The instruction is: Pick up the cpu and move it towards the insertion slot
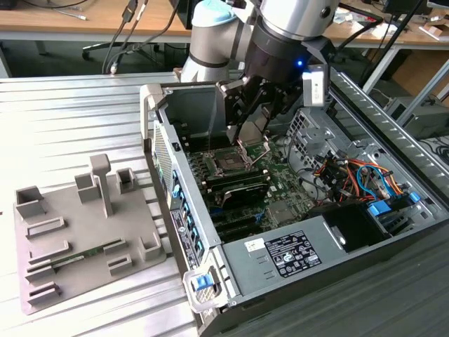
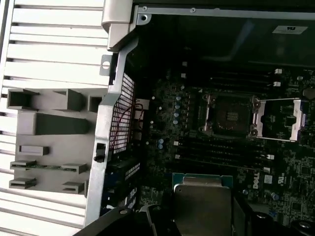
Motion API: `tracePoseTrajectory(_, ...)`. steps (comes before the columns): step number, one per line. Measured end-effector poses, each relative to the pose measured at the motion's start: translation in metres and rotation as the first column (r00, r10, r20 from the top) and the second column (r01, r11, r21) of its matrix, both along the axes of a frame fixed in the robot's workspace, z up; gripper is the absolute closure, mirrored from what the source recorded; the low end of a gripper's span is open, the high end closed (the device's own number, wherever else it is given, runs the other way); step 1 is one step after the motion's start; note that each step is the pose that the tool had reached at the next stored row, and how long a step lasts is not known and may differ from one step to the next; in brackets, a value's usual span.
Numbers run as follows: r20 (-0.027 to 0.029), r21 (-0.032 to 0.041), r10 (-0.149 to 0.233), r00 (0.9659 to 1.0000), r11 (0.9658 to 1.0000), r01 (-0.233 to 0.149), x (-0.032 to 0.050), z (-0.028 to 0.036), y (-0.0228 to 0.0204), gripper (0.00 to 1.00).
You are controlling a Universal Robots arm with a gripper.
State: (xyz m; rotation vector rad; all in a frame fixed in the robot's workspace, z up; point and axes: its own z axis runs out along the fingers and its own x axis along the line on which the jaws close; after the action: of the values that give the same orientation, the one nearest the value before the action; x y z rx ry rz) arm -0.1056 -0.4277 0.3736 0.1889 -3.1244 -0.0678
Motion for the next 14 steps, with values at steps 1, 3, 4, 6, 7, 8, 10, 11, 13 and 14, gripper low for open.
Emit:
tracePoseTrajectory(1, 0.0, -0.0001, -0.003, 1.0, 1.0, 0.003, 0.0017, -0.0007, 0.0, 0.45)
tracePoseTrajectory(3, 0.0, -0.0001, -0.01, 0.9999, 0.9999, 0.01, 0.006, -0.0025, 0.0, 0.45)
tracePoseTrajectory(4, -0.0001, -0.0002, -0.015, 0.9999, 0.9999, 0.015, 0.0097, -0.0035, 0.0, 0.45)
tracePoseTrajectory(6, 0.0, -0.0001, -0.019, 0.9998, 0.9998, 0.019, 0.0153, -0.0048, 0.0, 0.45)
tracePoseTrajectory(7, 0.0, 0.0, -0.021, 0.9998, 0.9998, 0.021, 0.0184, -0.0055, 0.0, 0.45)
tracePoseTrajectory(8, -0.0001, -0.0001, -0.022, 0.9998, 0.9998, 0.022, 0.0212, -0.006, 0.0, 0.45)
tracePoseTrajectory(10, -0.0001, -0.0001, -0.025, 0.9997, 0.9997, 0.025, 0.0269, -0.007, 0.0, 0.45)
tracePoseTrajectory(11, -0.0001, 0.0, -0.027, 0.9996, 0.9996, 0.027, 0.031, -0.0079, 0.0, 0.45)
tracePoseTrajectory(13, -0.0002, -0.0002, -0.03, 0.9996, 0.9996, 0.03, 0.0387, -0.0106, 0.0014, 0.45)
tracePoseTrajectory(14, -0.0004, -0.0003, -0.03, 0.9995, 0.9995, 0.03, 0.0411, -0.0114, 0.0024, 0.45)
